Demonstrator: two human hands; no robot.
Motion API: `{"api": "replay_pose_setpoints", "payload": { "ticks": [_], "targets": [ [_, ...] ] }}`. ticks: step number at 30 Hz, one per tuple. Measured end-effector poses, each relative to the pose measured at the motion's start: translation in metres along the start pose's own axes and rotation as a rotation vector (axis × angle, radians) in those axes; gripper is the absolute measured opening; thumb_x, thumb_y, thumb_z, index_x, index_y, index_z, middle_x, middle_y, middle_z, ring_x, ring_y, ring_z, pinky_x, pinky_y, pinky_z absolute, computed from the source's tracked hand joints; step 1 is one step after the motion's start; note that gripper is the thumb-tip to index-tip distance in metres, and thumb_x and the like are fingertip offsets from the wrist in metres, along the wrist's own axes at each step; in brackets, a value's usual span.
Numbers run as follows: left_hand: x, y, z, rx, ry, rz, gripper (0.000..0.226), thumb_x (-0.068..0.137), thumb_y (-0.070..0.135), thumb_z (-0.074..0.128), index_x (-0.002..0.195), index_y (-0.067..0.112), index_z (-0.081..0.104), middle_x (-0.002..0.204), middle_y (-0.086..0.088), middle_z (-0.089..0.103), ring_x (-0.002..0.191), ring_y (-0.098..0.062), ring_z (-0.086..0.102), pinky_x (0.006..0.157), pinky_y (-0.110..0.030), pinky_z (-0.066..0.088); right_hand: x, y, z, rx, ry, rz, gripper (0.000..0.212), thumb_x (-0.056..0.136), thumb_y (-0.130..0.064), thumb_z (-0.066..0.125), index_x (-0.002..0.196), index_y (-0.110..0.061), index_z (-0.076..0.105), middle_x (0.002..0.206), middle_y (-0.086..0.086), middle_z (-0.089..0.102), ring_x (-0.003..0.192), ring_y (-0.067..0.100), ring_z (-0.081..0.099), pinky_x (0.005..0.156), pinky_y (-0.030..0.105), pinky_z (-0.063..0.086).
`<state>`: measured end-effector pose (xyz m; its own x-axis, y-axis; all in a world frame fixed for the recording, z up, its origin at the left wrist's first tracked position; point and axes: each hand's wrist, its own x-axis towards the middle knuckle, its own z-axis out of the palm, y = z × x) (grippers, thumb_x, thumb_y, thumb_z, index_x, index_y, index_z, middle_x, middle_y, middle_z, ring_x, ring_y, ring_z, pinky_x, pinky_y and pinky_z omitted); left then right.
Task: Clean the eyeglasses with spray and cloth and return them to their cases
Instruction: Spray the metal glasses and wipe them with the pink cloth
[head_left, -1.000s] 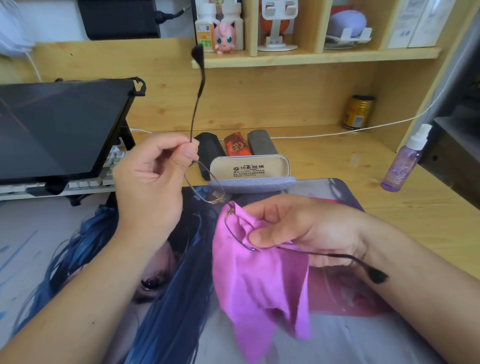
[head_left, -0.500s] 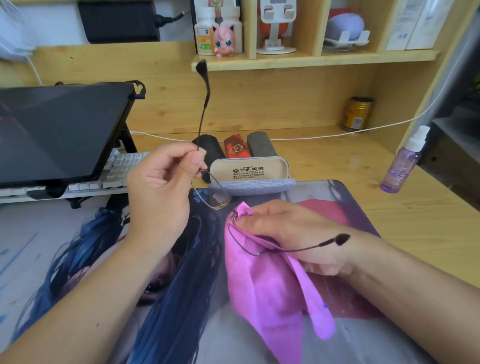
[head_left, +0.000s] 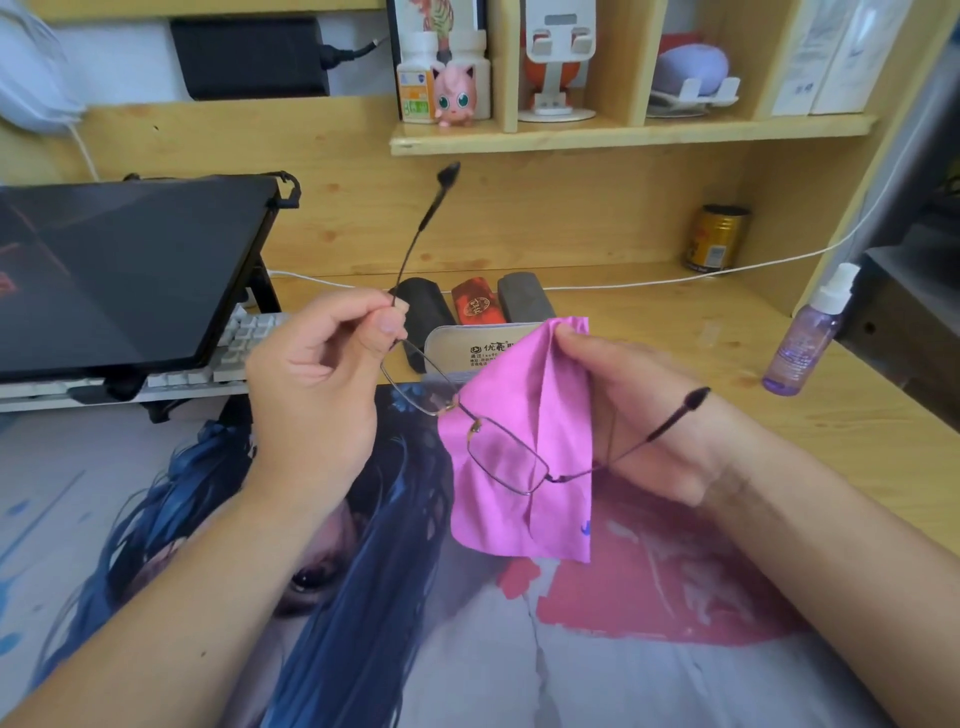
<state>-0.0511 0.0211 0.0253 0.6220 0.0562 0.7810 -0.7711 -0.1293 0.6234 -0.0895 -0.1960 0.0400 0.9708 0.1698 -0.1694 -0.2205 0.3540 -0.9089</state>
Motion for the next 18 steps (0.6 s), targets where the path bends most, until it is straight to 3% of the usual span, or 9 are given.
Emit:
{"api": "replay_pose_setpoints", "payload": {
  "ticks": [3, 5, 8, 11, 13, 15, 18],
  "targets": [
    [0.001, 0.005, -0.003, 0.018, 0.007, 0.034, 0.015, 0.098, 0.016, 0.064, 0.095, 0.031, 0.067, 0.084, 0.017, 0.069, 0.079, -0.012, 0.063, 0.076, -0.028, 0.050, -0.007, -0.007, -0.005, -0.102, -0.134, 0.074, 0.027, 0.089, -0.029, 0.060, 0.095, -0.008, 0.075, 0.100, 0.016, 0.073, 0.089, 0.030, 0.071, 0.088, 0.051, 0.056],
    [0.003, 0.009, -0.005, 0.032, 0.020, 0.082, 0.012, 0.099, 0.018, 0.063, 0.096, 0.029, 0.066, 0.085, 0.018, 0.069, 0.078, -0.010, 0.062, 0.074, -0.025, 0.048, -0.013, -0.011, -0.007, -0.174, -0.232, 0.153, 0.024, 0.089, -0.025, 0.060, 0.089, -0.007, 0.075, 0.091, 0.019, 0.072, 0.081, 0.030, 0.070, 0.084, 0.046, 0.057],
    [0.006, 0.014, -0.009, 0.048, 0.028, 0.164, 0.013, 0.100, 0.018, 0.062, 0.095, 0.029, 0.067, 0.089, 0.015, 0.068, 0.076, -0.018, 0.061, 0.068, -0.027, 0.043, -0.018, -0.009, -0.008, -0.221, -0.361, 0.240, 0.033, 0.088, -0.023, 0.070, 0.103, 0.005, 0.068, 0.104, 0.036, 0.064, 0.092, 0.035, 0.064, 0.087, 0.047, 0.054],
    [0.005, 0.016, -0.009, 0.088, 0.004, 0.212, 0.011, 0.101, 0.011, 0.060, 0.094, 0.019, 0.065, 0.089, 0.001, 0.066, 0.076, -0.023, 0.059, 0.069, -0.029, 0.043, -0.018, -0.003, -0.005, -0.309, -0.440, 0.250, 0.027, 0.091, -0.013, 0.064, 0.109, 0.006, 0.066, 0.098, 0.026, 0.061, 0.083, 0.029, 0.064, 0.076, 0.033, 0.059],
    [0.004, 0.018, -0.008, 0.102, -0.004, 0.219, 0.010, 0.100, 0.007, 0.060, 0.099, 0.016, 0.063, 0.090, 0.001, 0.065, 0.078, -0.023, 0.060, 0.072, -0.029, 0.044, -0.019, 0.000, -0.001, -0.358, -0.517, 0.249, 0.025, 0.092, -0.005, 0.059, 0.112, 0.010, 0.062, 0.102, 0.026, 0.057, 0.089, 0.034, 0.058, 0.076, 0.034, 0.056],
    [0.004, 0.018, -0.007, 0.111, -0.018, 0.227, 0.009, 0.099, 0.005, 0.060, 0.099, 0.014, 0.063, 0.089, 0.000, 0.065, 0.078, -0.025, 0.060, 0.073, -0.031, 0.044, -0.020, 0.002, 0.003, -0.341, -0.561, 0.265, 0.020, 0.089, 0.003, 0.059, 0.107, 0.003, 0.068, 0.098, 0.019, 0.067, 0.088, 0.030, 0.064, 0.078, 0.031, 0.057],
    [0.003, 0.017, -0.006, 0.119, -0.045, 0.227, 0.007, 0.100, 0.008, 0.060, 0.097, 0.014, 0.064, 0.087, 0.000, 0.064, 0.078, -0.031, 0.058, 0.073, -0.039, 0.045, -0.020, 0.005, 0.007, -0.375, -0.511, 0.245, 0.020, 0.087, 0.011, 0.063, 0.101, -0.002, 0.069, 0.085, 0.009, 0.072, 0.074, 0.017, 0.070, 0.068, 0.026, 0.057]
  ]
}}
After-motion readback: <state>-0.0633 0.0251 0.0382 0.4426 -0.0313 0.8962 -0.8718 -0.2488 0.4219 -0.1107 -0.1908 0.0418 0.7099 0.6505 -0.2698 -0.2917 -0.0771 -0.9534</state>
